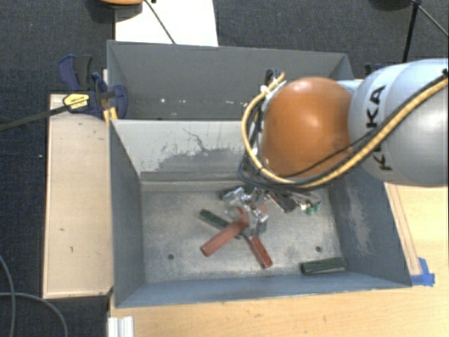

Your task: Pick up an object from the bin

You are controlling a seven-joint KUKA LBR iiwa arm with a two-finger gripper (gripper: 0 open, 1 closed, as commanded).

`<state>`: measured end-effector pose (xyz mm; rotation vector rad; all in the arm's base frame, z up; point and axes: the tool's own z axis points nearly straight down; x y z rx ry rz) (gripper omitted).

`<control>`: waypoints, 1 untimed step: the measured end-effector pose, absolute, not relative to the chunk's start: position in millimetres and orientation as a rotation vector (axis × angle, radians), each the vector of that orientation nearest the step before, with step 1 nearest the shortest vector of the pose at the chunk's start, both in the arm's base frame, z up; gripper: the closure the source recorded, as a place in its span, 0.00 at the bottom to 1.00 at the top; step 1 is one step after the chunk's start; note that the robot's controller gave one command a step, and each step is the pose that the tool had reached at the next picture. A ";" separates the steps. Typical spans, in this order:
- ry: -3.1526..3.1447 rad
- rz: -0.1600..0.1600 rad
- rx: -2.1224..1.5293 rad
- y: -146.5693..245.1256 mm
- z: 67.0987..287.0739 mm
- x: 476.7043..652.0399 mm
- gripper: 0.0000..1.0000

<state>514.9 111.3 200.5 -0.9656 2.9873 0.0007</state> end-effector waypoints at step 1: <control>2.988 0.001 -0.965 111.3 200.4 514.8 1.00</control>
Offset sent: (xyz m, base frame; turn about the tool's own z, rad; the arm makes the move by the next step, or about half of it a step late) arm -0.0363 -0.0070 -0.0976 -0.0043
